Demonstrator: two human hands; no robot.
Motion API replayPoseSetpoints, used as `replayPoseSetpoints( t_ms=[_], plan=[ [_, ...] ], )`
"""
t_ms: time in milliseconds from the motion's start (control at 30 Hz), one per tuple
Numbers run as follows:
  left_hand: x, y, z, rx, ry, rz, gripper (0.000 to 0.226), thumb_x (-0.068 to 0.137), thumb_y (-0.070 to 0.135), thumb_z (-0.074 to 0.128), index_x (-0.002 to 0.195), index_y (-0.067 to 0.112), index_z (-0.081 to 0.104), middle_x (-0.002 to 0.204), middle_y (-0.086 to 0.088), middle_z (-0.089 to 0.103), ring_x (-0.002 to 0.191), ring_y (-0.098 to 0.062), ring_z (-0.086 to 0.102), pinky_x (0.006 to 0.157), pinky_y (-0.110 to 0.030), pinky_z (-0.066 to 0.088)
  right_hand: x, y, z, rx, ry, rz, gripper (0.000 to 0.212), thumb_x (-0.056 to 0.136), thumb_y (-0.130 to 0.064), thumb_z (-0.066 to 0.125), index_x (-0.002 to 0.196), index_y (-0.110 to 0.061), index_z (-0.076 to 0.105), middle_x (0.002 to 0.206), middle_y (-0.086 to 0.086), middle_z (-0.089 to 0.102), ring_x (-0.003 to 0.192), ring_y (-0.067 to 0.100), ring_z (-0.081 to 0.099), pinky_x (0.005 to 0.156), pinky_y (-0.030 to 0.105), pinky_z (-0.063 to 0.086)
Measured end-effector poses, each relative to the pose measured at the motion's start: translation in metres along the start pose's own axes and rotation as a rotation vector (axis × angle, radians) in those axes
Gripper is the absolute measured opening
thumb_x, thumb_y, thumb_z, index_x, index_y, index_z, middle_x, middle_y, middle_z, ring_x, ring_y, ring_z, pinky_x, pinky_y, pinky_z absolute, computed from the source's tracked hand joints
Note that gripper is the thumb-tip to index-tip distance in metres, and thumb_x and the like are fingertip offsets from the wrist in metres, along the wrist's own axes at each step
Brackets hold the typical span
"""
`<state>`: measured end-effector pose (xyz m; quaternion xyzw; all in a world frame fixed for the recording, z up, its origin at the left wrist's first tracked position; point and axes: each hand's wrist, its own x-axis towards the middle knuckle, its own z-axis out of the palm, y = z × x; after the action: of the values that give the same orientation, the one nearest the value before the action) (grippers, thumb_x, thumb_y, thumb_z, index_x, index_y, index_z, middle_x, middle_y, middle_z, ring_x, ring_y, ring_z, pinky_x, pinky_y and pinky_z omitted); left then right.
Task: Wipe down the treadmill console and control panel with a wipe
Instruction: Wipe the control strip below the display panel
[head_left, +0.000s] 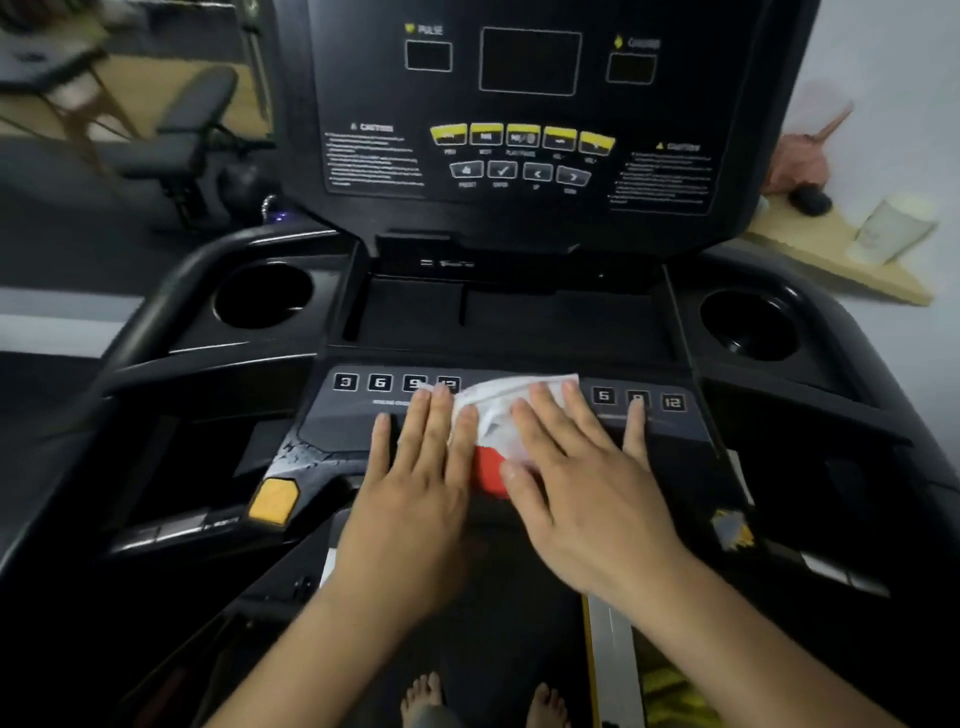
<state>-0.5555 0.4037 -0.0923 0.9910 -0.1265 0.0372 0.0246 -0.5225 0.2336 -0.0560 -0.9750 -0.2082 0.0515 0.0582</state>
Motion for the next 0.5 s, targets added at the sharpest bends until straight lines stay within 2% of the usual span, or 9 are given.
replayPoseSetpoints(
  t_ms=[67, 167, 200, 267, 300, 367, 433, 500],
  plan=[
    [0.002, -0.018, -0.005, 0.032, -0.005, -0.048, 0.113, 0.067, 0.053, 0.076, 0.149, -0.004, 0.024, 0.155, -0.030, 0.022, 0.145, -0.042, 0.018, 0.114, -0.054, 0.025, 0.017, -0.011, -0.003, -0.020, -0.004, -0.034, 0.064, 0.097, -0.056, 0.006, 0.153, -0.027, 0.008, 0.162, -0.008, -0.002, 0.148, 0.016, -0.012, 0.112, 0.063, -0.012],
    [0.004, -0.043, -0.008, 0.024, 0.019, -0.177, 0.107, 0.082, 0.048, 0.064, 0.151, -0.002, 0.000, 0.158, -0.029, -0.001, 0.147, -0.038, -0.007, 0.119, -0.045, 0.000, 0.044, -0.046, -0.003, 0.012, 0.007, -0.131, 0.062, 0.098, -0.055, 0.012, 0.153, -0.026, 0.013, 0.163, -0.007, 0.002, 0.148, 0.017, -0.010, 0.111, 0.064, -0.014],
    [0.003, -0.053, -0.007, 0.005, 0.024, -0.224, 0.106, 0.084, 0.047, 0.061, 0.151, -0.002, -0.005, 0.158, -0.029, -0.006, 0.147, -0.038, -0.010, 0.119, -0.045, -0.003, 0.052, -0.059, -0.001, 0.026, 0.012, -0.164, 0.061, 0.099, -0.053, 0.015, 0.153, -0.026, 0.015, 0.163, -0.007, 0.004, 0.148, 0.017, -0.009, 0.112, 0.064, -0.013],
    [0.001, -0.074, -0.004, -0.033, -0.026, -0.281, 0.103, 0.085, 0.048, 0.055, 0.152, 0.001, -0.008, 0.159, -0.027, -0.009, 0.148, -0.038, -0.007, 0.122, -0.045, 0.005, 0.067, -0.083, 0.004, 0.043, 0.030, -0.221, 0.058, 0.100, -0.049, 0.017, 0.153, -0.025, 0.017, 0.162, -0.008, 0.007, 0.148, 0.016, -0.008, 0.112, 0.064, -0.011],
    [0.001, -0.084, -0.005, -0.082, -0.057, -0.277, 0.102, 0.084, 0.051, 0.053, 0.154, 0.005, -0.006, 0.160, -0.024, -0.007, 0.149, -0.036, -0.003, 0.121, -0.044, 0.013, 0.075, -0.094, 0.005, 0.052, 0.038, -0.241, 0.057, 0.101, -0.048, 0.018, 0.153, -0.025, 0.019, 0.162, -0.008, 0.008, 0.148, 0.016, -0.006, 0.112, 0.064, -0.011],
    [0.000, -0.101, -0.017, -0.275, -0.112, -0.254, 0.101, 0.073, 0.059, 0.062, 0.154, 0.021, 0.016, 0.159, -0.013, 0.014, 0.146, -0.027, 0.021, 0.111, -0.038, 0.037, 0.092, -0.113, 0.005, 0.071, 0.038, -0.254, 0.056, 0.101, -0.047, 0.018, 0.152, -0.024, 0.023, 0.162, -0.007, 0.011, 0.148, 0.015, -0.004, 0.112, 0.064, -0.012],
    [-0.009, -0.113, -0.031, -0.483, -0.100, -0.250, 0.089, 0.060, 0.061, 0.075, 0.138, 0.031, 0.044, 0.139, 0.002, 0.045, 0.123, -0.016, 0.051, 0.094, -0.032, 0.050, 0.099, -0.126, 0.006, 0.050, 0.037, -0.282, 0.056, 0.100, -0.048, 0.018, 0.150, -0.023, 0.028, 0.162, -0.006, 0.014, 0.148, 0.016, -0.002, 0.111, 0.064, -0.013],
    [-0.031, -0.118, -0.036, -0.533, -0.108, -0.258, 0.079, 0.056, 0.060, 0.077, 0.125, 0.030, 0.052, 0.118, 0.009, 0.056, 0.102, -0.011, 0.060, 0.084, -0.030, 0.053, 0.089, -0.134, 0.012, 0.030, 0.057, -0.343, 0.055, 0.100, -0.048, 0.018, 0.147, -0.023, 0.033, 0.161, -0.004, 0.018, 0.149, 0.017, 0.000, 0.111, 0.065, -0.010]
  ],
)
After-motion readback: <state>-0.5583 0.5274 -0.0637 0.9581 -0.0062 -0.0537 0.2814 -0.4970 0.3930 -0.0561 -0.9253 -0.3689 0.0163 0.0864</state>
